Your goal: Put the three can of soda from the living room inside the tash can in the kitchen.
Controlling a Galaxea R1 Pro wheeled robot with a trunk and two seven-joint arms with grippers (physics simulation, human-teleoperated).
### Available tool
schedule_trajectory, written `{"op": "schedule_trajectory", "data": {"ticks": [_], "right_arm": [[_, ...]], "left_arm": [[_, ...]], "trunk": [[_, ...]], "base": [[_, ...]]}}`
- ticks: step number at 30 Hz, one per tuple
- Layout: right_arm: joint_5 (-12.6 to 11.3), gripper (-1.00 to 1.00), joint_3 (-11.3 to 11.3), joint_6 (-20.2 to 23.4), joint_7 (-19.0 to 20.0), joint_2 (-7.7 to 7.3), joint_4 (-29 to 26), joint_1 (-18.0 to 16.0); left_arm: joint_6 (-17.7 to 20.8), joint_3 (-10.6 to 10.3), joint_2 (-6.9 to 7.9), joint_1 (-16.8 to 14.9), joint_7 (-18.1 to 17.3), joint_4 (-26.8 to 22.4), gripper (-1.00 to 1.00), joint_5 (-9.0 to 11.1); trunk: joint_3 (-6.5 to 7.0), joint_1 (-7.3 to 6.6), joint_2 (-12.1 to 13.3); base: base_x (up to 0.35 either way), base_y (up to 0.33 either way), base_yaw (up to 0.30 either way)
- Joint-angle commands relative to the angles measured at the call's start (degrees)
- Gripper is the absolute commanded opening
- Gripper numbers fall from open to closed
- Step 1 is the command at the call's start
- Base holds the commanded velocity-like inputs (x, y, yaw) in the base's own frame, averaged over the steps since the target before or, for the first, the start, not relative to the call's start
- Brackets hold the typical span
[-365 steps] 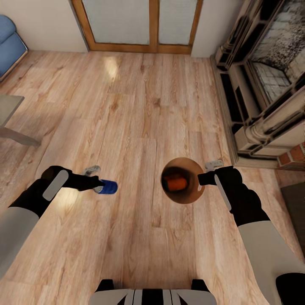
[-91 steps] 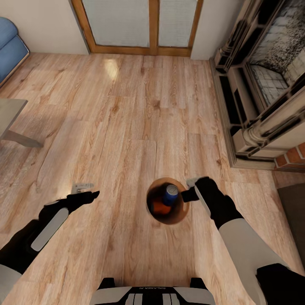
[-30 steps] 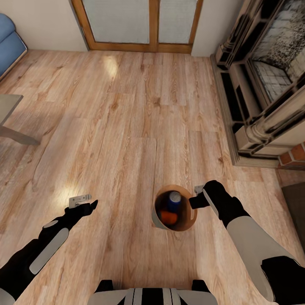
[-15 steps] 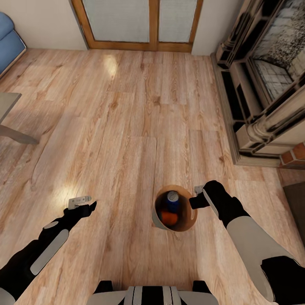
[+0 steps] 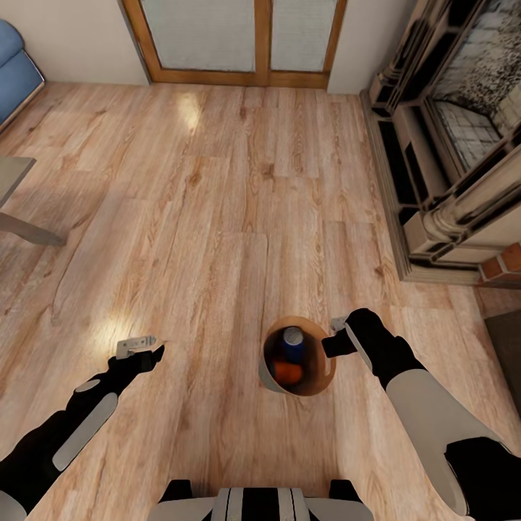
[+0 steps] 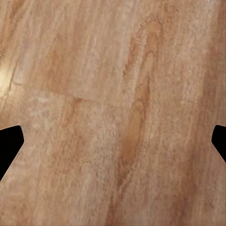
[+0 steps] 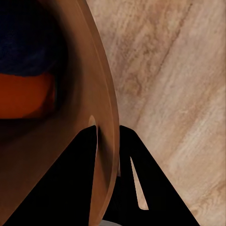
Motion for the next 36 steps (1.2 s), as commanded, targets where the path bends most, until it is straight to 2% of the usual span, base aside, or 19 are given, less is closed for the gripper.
{"op": "schedule_trajectory", "data": {"ticks": [1, 6, 11, 26, 31, 36], "right_arm": [[-1.8, -1.0, 0.0, 0.2, 0.4, 0.04, 0.0, 0.0], [-1.8, -1.0, 0.0, 0.2, 0.4, 0.12, 0.0, 0.0], [-1.8, -1.0, 0.0, 0.2, 0.4, 0.15, 0.0, 0.0], [-1.8, -1.0, 0.1, 0.2, 0.4, 0.14, 0.0, 0.0], [-1.8, -1.0, 0.0, 0.2, 0.4, 0.08, 0.0, 0.0], [-1.8, -1.0, 0.1, 0.2, 0.4, 0.13, 0.0, 0.0]], "left_arm": [[-0.1, 0.0, 0.0, 0.0, 0.0, 0.1, 1.0, 0.0], [-0.5, -0.1, -0.01, 0.0, 0.0, 0.3, 1.0, 0.0], [-0.7, -0.2, -0.02, 0.0, 0.0, 0.4, 1.0, 0.0], [-0.8, -0.2, -0.02, 0.0, 0.0, 0.5, 1.0, 0.0], [-0.8, -0.9, -0.02, 0.0, 0.0, 0.5, 1.0, 0.0], [-1.3, -1.5, -0.02, 0.0, 0.0, 0.5, 1.0, 0.0]], "trunk": [[0.0, 0.0, 0.0], [0.0, 0.0, 0.0], [-0.89, 1.09, -2.0], [-0.89, 1.09, -2.0], [-1.79, 2.19, -4.0], [-1.79, 2.19, -4.0]], "base": [[0.0, 0.0, 0.0], [0.0, 0.0, 0.0], [0.0, 0.0, 0.0], [0.0, 0.0, 0.0], [0.0, 0.0, 0.0], [0.0, 0.0, 0.0]]}}
